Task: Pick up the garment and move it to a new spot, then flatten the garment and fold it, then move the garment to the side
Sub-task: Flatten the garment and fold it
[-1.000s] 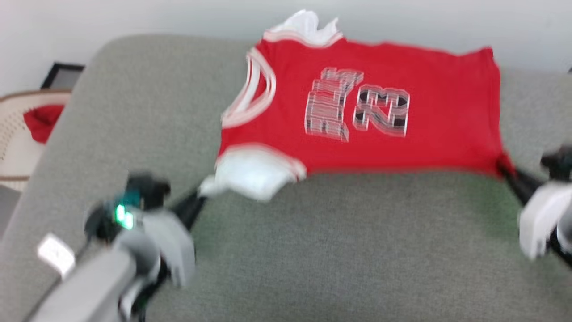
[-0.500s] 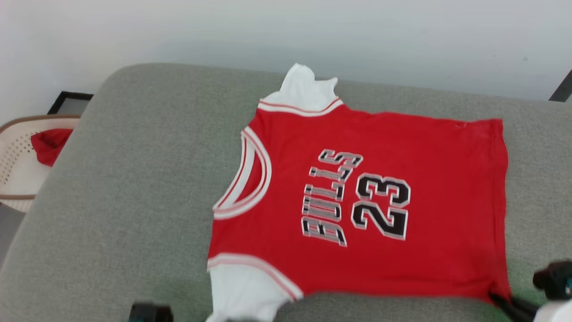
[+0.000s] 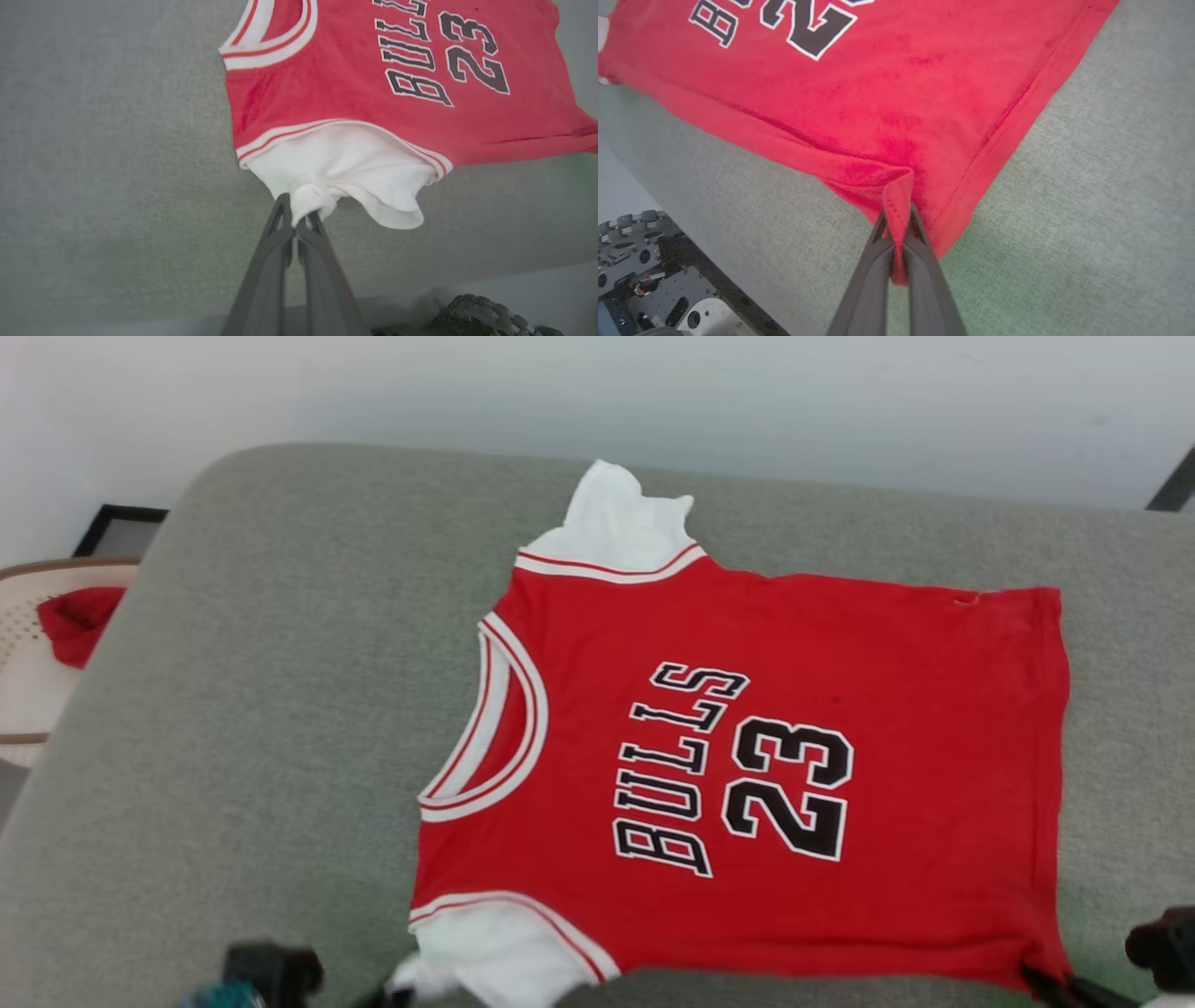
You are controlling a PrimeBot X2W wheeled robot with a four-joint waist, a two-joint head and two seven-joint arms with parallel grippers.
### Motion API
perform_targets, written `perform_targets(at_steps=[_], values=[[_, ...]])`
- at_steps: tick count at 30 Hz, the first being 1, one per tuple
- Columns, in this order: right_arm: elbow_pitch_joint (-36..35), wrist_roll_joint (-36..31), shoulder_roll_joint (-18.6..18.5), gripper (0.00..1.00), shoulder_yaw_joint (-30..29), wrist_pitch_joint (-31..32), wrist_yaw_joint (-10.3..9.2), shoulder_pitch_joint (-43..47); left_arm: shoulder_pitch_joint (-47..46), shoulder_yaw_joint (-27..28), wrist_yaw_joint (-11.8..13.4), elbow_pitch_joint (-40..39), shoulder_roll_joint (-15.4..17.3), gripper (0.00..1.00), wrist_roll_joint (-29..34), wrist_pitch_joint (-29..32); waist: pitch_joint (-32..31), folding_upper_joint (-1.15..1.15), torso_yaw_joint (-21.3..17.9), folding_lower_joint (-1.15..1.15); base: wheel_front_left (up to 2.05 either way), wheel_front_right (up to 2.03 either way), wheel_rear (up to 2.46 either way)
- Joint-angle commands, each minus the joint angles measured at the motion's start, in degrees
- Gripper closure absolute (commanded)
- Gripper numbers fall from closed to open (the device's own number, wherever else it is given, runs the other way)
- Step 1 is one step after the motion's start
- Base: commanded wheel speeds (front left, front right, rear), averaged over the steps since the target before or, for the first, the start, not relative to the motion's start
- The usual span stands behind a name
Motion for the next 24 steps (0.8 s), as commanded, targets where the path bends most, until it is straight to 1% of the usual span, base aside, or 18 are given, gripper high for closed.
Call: perform_targets(at_steps=[1, 3, 5, 9, 11, 15, 18, 21, 24], values=[[-1.39, -0.97, 0.72, 1.00, -1.31, 1.18, -0.06, -0.84, -2.10, 0.84, 0.57, -1.42, 1.31, 1.00, 0.76, 0.82, 1.22, 0.00, -1.45, 0.00, 0.00, 0.00, 0.00], [-2.62, -1.37, 1.35, 1.00, -2.44, 2.23, -0.06, -2.31, -4.38, 1.26, 0.90, -2.88, 2.98, 1.00, 2.07, 2.37, 1.74, 0.00, -2.32, 0.00, 0.00, 0.00, 0.00], [-3.25, -2.26, 1.58, 1.00, -2.97, 3.40, -0.07, -3.86, -6.64, 1.73, 0.55, -3.80, 4.05, 1.00, 2.85, 3.94, 2.25, 0.00, -3.10, 0.00, 0.00, 0.00, 0.00], [-3.50, -3.24, 2.37, 1.00, -3.25, 5.29, -0.06, -8.63, -12.24, 2.24, -0.91, -4.19, 6.09, 1.00, 4.80, 7.63, 3.27, 0.00, -4.61, 0.00, 0.00, 0.00, 0.00], [-3.10, -3.65, 2.62, 1.00, -2.89, 6.29, -0.07, -11.37, -15.38, 2.55, -2.22, -3.49, 6.72, 1.00, 5.81, 9.32, 3.82, 0.00, -5.14, 0.00, 0.00, 0.00, 0.00], [-0.66, -4.02, 3.34, 1.00, -2.11, 7.79, -0.07, -16.99, -22.08, 2.73, -5.96, -0.47, 6.89, 1.00, 7.44, 12.94, 5.37, 0.00, -5.66, 0.00, 0.00, 0.00, 0.00], [1.80, -4.36, 3.77, 1.00, -1.33, 8.52, -0.07, -20.66, -27.24, 2.54, -9.46, 3.25, 6.13, 1.00, 8.76, 15.04, 6.64, 0.00, -5.93, 0.00, 0.00, 0.00, 0.00], [4.11, -4.35, 4.22, 1.00, -0.28, 9.40, -0.07, -23.94, -32.31, 2.14, -12.91, 7.53, 4.51, 1.00, 9.93, 16.96, 8.05, 0.00, -6.02, 0.00, 0.00, 0.00, 0.00], [6.10, -4.16, 4.48, 1.00, 0.93, 10.07, -0.07, -26.85, -36.95, 1.29, -16.54, 12.25, 2.11, 1.00, 10.81, 18.52, 9.43, 0.00, -6.26, 0.00, 0.00, 0.00, 0.00]])
